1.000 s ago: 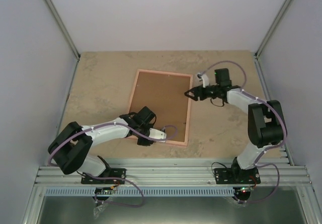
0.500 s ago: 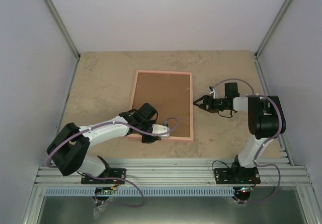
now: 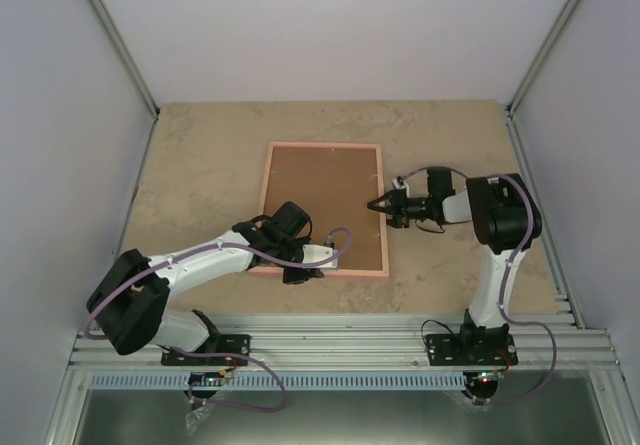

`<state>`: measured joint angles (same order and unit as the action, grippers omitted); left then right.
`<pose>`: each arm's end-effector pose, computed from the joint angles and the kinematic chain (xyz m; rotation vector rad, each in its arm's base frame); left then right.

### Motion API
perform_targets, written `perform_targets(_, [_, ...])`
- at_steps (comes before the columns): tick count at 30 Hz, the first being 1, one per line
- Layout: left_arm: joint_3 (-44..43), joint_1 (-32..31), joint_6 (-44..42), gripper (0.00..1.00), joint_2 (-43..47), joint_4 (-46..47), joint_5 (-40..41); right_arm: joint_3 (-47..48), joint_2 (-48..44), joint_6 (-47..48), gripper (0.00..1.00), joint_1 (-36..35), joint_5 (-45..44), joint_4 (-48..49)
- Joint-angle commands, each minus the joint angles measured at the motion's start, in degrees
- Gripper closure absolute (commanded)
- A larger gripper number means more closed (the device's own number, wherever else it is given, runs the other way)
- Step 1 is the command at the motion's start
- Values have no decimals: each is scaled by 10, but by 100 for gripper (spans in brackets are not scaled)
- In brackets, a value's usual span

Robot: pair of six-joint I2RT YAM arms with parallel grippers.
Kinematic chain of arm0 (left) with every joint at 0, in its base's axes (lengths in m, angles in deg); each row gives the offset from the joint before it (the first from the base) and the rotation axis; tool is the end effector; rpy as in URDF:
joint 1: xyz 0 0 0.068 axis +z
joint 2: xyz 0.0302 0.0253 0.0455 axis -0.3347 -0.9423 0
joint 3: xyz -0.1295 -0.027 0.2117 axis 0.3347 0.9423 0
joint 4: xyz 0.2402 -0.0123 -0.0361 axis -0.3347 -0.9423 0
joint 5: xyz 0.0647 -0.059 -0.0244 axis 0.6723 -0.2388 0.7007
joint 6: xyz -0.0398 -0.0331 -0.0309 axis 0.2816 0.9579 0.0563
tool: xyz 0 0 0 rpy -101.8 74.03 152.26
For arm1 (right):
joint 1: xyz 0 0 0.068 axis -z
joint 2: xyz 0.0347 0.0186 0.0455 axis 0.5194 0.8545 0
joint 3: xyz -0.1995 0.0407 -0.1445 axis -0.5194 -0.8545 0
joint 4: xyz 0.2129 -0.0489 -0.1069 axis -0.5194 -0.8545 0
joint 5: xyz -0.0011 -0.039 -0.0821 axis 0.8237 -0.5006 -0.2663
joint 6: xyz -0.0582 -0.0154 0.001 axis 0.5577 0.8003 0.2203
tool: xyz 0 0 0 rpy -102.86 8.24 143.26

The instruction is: Put the photo into the frame

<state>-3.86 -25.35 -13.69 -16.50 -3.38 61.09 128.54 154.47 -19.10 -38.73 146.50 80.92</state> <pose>0.1594 -0.1848 0.1621 1.9115 1.7624 -0.5692 0.3191 0.0838 0.0707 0.1689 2.4639 1.8765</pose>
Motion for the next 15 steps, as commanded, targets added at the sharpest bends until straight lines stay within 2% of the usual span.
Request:
perform_targets(1, [-20,-1,-13,100,27,36,-41,-5,21,-124,49,-7,30,140])
perform_targets(5, [-16,-1,-19,100,32,38,-35,-12,40,-205,57,-7,32,227])
perform_targets(9, [-7,-1,-19,100,45,41,-25,-12,41,-248,66,-10,25,260])
perform_targets(12, [0,-1,-17,94,58,48,-6,-11,24,-257,79,-12,19,259])
perform_targets(15, [6,-1,-10,87,71,57,21,-6,2,-244,87,-11,17,237])
